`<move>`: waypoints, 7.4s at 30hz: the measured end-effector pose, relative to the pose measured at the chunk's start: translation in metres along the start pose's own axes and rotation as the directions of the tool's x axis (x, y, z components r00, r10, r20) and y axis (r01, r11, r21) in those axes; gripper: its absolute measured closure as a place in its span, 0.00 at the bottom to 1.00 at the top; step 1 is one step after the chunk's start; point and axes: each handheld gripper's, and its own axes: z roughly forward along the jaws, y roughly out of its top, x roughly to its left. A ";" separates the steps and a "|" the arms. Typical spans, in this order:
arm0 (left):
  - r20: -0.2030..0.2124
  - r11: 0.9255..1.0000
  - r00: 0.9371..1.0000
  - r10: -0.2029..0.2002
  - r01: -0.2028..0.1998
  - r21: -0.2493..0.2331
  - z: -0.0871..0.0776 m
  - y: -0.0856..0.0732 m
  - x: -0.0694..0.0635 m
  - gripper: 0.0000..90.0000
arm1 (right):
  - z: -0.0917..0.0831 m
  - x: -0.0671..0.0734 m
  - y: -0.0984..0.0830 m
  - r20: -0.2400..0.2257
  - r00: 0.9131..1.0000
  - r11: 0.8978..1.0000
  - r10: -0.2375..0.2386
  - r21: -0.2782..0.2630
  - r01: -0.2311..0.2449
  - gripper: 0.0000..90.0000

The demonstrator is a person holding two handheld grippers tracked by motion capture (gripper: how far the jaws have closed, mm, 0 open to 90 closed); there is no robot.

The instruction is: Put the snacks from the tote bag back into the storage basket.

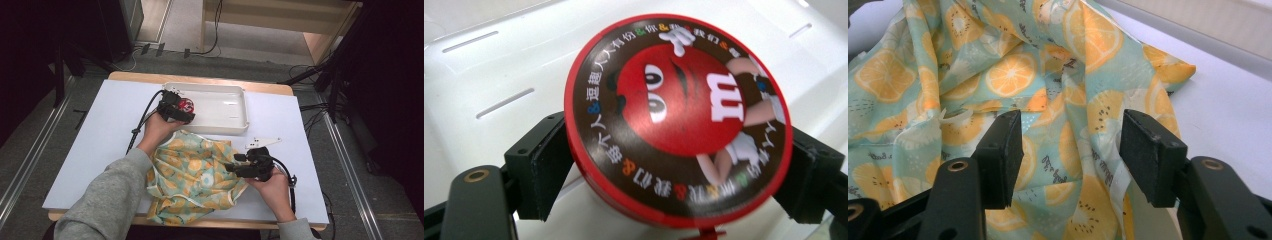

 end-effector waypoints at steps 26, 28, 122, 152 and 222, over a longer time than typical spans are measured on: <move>0.042 0.999 0.999 0.028 -0.026 -0.040 -0.053 -0.004 -0.004 0.19 | 0.000 0.001 0.000 0.004 1.000 1.000 0.000 0.003 0.000 0.49; 0.052 0.998 0.998 0.025 -0.022 -0.054 -0.057 -0.006 -0.003 0.22 | 0.000 0.001 0.000 0.003 1.000 1.000 0.001 0.003 -0.001 0.49; 0.069 0.997 0.997 0.024 -0.019 -0.077 -0.045 -0.019 0.006 0.99 | 0.001 0.002 -0.001 0.005 1.000 1.000 -0.007 0.007 0.007 0.49; 0.044 0.998 0.999 -0.019 0.022 -0.066 -0.041 -0.009 0.019 0.99 | -0.001 0.003 -0.001 0.001 1.000 1.000 -0.017 0.004 0.017 0.50; 0.147 0.999 0.988 -0.041 0.043 -0.013 -0.057 -0.002 0.023 0.62 | -0.001 0.004 -0.001 -0.004 1.000 1.000 -0.026 0.004 0.026 0.51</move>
